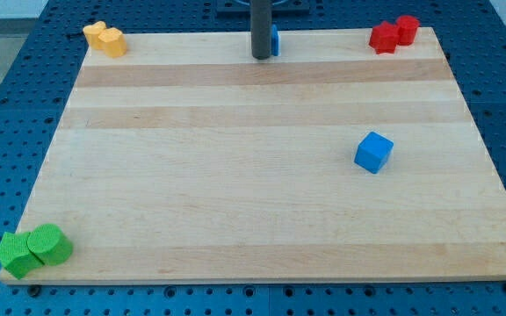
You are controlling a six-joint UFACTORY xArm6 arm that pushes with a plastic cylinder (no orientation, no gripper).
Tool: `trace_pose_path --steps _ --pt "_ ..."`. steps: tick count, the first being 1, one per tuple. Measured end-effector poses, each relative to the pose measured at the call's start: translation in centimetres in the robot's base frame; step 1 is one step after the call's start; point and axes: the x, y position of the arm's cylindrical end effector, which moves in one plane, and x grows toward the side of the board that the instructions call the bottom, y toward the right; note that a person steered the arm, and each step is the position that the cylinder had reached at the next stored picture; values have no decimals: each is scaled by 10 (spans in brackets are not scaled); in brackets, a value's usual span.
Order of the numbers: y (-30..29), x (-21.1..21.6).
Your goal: Push the blue cube closer to blue triangle
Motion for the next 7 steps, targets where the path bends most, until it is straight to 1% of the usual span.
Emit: trace_pose_path --steps 1,2,5,7 --pt "-6 -1" --pt "-11 27" --pt "-6 192" --pt "29 272"
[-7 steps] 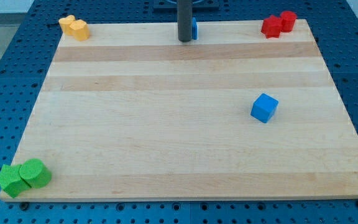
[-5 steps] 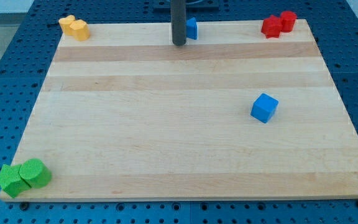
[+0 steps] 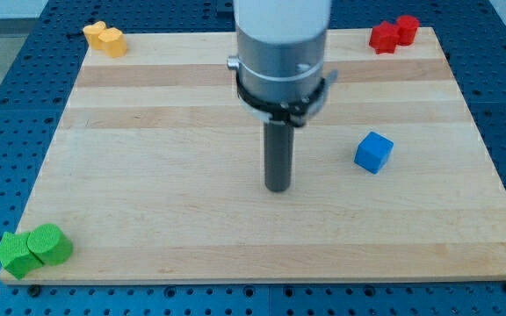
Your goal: Push the blue cube closer to blue triangle
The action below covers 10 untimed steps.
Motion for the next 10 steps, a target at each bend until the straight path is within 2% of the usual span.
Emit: trace_pose_path --steps 1,3,4,7,10 --pt "47 15" --pt "135 7" --pt "150 -1" --pt "140 -31" --pt "100 -46"
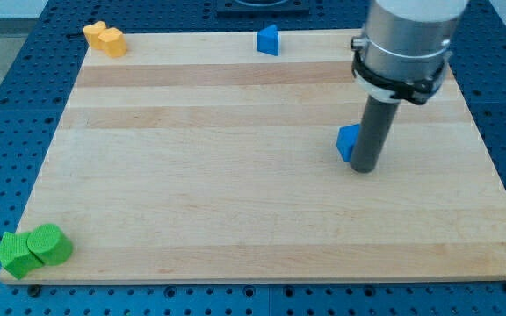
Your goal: Push the blue cube closer to blue triangle
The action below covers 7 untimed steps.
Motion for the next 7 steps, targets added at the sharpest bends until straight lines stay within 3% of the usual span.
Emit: trace_pose_path --steps 7 --pt "-46 -135"
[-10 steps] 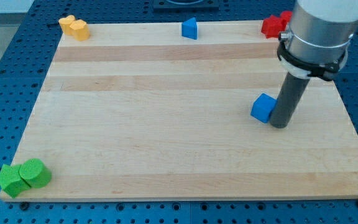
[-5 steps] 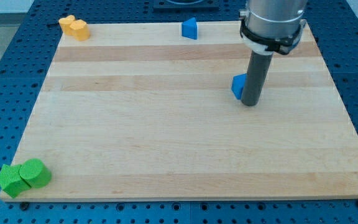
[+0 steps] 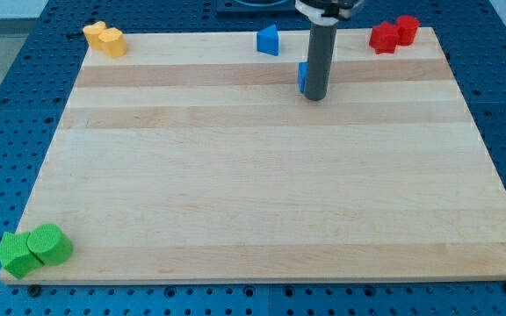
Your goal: Push the blue cube closer to blue triangle
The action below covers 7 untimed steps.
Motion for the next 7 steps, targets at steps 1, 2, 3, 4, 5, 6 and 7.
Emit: trace_pose_path --steps 1,2,3,4,5,6,7 --pt "0 -20" --pt "0 -36" --pt "0 -50" --pt "0 -62" --pt "0 -73" --pt "0 -81" --pt "0 -82"
